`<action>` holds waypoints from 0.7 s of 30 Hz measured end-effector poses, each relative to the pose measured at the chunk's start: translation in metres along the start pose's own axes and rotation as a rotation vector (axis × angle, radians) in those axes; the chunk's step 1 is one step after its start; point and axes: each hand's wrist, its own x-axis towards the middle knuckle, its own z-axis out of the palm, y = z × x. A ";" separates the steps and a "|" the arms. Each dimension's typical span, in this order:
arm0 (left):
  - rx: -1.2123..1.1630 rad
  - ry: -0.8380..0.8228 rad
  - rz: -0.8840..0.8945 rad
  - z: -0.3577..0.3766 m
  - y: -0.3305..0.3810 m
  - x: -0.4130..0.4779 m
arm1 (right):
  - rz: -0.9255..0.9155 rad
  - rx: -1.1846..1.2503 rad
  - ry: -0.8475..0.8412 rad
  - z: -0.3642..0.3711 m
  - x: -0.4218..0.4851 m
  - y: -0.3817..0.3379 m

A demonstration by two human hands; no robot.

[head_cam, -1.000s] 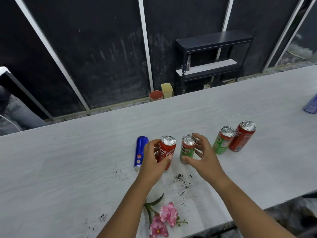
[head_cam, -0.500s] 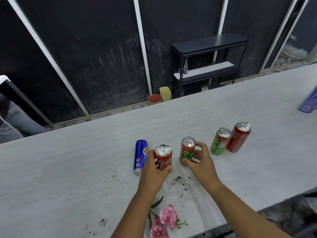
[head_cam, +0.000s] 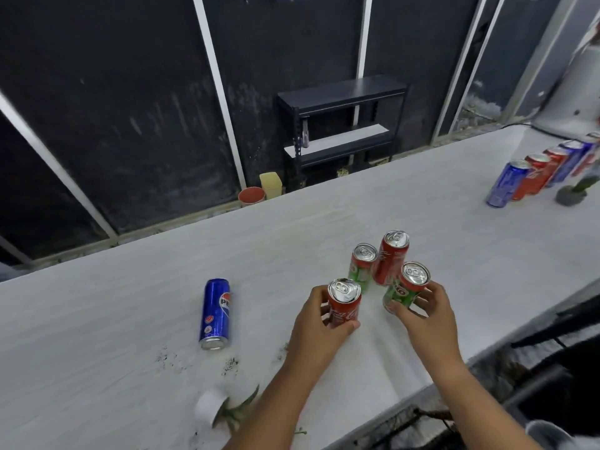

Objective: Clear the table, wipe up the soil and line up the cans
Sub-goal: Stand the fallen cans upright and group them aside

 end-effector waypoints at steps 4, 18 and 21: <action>0.010 -0.095 0.011 0.035 0.010 0.008 | 0.014 -0.058 0.019 -0.023 0.020 0.003; 0.025 -0.118 0.028 0.070 0.008 0.020 | 0.027 -0.206 -0.091 -0.032 0.028 0.013; 0.035 -0.117 0.035 0.073 0.007 0.024 | 0.042 -0.224 -0.090 -0.033 0.026 0.013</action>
